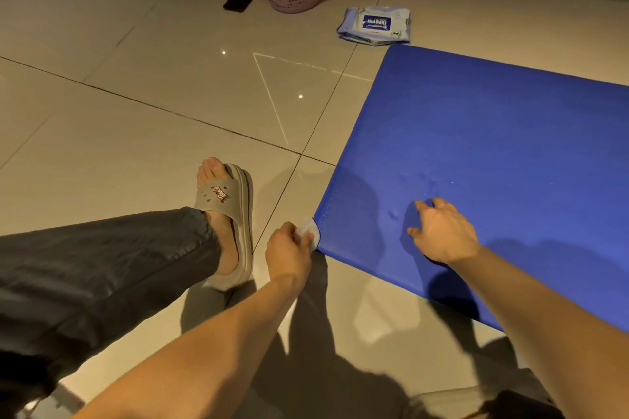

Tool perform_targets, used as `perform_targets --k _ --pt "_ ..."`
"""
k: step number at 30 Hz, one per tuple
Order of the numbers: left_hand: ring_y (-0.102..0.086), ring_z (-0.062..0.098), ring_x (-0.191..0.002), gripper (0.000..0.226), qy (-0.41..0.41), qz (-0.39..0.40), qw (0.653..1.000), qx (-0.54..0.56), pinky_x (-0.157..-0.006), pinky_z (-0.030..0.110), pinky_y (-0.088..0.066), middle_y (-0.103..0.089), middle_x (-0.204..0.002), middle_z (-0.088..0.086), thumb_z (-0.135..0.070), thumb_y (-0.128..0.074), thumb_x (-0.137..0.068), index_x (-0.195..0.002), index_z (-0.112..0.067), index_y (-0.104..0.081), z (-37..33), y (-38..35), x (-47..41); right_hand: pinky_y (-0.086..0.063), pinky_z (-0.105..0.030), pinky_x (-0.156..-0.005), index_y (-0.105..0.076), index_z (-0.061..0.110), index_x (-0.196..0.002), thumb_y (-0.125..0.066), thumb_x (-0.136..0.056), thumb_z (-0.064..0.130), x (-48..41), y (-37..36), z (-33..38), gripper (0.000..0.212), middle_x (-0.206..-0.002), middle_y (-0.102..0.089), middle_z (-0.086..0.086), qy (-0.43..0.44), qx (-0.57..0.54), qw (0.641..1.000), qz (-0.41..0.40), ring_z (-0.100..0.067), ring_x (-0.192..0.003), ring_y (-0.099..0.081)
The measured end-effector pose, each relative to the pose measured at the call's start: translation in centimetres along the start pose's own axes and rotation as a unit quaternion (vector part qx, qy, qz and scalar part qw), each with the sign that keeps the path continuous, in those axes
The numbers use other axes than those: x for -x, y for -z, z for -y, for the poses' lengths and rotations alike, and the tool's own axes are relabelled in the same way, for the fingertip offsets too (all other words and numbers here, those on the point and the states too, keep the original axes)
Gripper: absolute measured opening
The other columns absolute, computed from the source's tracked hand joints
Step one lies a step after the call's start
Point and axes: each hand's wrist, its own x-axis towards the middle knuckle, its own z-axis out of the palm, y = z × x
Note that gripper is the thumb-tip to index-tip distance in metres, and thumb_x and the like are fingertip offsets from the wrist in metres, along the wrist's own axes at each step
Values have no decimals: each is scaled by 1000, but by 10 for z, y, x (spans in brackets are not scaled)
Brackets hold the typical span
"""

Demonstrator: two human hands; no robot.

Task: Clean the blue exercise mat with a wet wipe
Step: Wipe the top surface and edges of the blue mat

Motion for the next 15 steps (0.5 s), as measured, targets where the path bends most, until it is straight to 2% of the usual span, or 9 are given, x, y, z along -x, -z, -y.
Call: perform_targets --k 3,5,8,11,15 --pt "-62 20 -83 10 -55 12 998 -12 -63 25 -41 -63 -95 -1 -19 -63 -97 -102 -19 -55 0 0 7 -47 -47 -102 -34 8 -150 -54 -101 46 15 -7 -11 65 -147 -43 -15 -29 -7 999 29 -35 -135 -42" --pt "-62 19 -88 22 -80 23 997 9 -72 31 -49 -60 -103 -5 -19 -59 -99 -119 -23 -50 -2 0 16 -45 -48 -106 -31 7 -152 -55 -99 50 21 -9 -16 73 -154 -36 -15 -22 -22 998 53 -35 -141 -38" --pt "-60 22 -94 33 -145 58 987 -47 -81 32 -49 -57 -113 -1 -21 -53 -101 -134 -25 -53 0 1 26 -37 -46 -114 -26 7 -156 -57 -96 57 26 -9 -19 83 -163 -19 -16 0 -21 996 88 -33 -150 -24" --pt "-61 28 -100 41 -190 102 964 -156 -91 34 -52 -53 -120 4 -15 -56 -100 -140 -22 -56 11 5 27 -36 -46 -116 -26 9 -157 -61 -91 61 27 -9 -16 91 -165 -10 -18 8 6 995 102 -32 -153 -15" --pt "-63 27 -95 36 -212 105 948 -213 -87 34 -53 -57 -116 5 -9 -53 -100 -135 -16 -59 17 8 16 -46 -47 -107 -40 9 -146 -64 -86 63 24 -11 -10 85 -159 -22 -21 10 40 995 96 -35 -147 -25"
